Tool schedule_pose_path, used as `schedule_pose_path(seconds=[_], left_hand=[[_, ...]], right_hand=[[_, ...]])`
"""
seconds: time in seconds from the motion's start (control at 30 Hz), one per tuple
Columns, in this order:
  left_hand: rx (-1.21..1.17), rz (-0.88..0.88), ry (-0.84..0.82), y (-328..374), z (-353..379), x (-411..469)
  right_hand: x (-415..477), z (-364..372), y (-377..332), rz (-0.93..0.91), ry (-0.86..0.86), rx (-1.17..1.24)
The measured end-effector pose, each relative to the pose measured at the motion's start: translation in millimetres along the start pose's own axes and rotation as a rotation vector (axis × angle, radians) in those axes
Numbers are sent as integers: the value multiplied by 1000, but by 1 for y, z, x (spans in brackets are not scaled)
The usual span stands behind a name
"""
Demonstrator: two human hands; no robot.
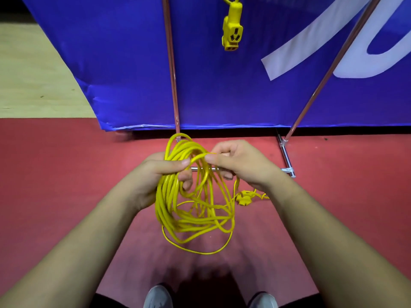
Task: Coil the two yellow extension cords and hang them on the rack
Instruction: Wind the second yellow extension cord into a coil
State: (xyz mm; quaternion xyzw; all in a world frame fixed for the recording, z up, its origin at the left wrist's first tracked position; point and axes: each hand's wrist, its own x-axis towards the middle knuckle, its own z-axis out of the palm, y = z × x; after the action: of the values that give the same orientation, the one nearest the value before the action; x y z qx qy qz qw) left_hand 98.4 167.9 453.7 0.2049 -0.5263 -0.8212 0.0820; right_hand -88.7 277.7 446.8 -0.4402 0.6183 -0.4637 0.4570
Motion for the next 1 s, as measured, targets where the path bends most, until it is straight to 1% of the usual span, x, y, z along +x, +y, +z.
schedule_pose_path(seconds=[0.07,0.13,0.17,0.23,0.3,0.37,0.43,0.5,0.6,0.63,0.73,0.8,0.93,1.0], left_hand=[[-119,26,7,3,-3,2],[-151,29,10,7,-8,2],[-127,20,11,7,-10,2],[-25,-19,38,7,-12,1],[60,-60,82,3,-14,1],[75,-88,85,1,-16,-1],[74,-94,58,1,-18,-4],[50,-105,66,2,-18,-7],[18,-93,53,1,-12,-6],[19,-86,42,1,-9,-6],[31,-53,-25,-1,-3,-2],[22,-23,-51,-1,-3,-2],[-116,40,-24,4,-10,-2],[-114,26,-16,6,-16,-4]], right_hand=[[-1,-14,18,39,21,-54],[-6,-26,36,87,72,41],[-7,-29,42,92,99,117],[-7,-27,43,46,146,253],[-4,-23,36,5,205,303],[-3,-21,27,-14,280,215],[-4,-20,21,-25,312,59],[-7,-16,13,-36,284,-33],[-5,2,-3,-92,191,-105],[-2,10,-6,-109,149,-123],[0,30,-9,-128,-46,-123],[0,21,-7,-69,-48,-129],[-9,-16,16,46,-140,-296],[-11,-23,28,89,-65,-205]])
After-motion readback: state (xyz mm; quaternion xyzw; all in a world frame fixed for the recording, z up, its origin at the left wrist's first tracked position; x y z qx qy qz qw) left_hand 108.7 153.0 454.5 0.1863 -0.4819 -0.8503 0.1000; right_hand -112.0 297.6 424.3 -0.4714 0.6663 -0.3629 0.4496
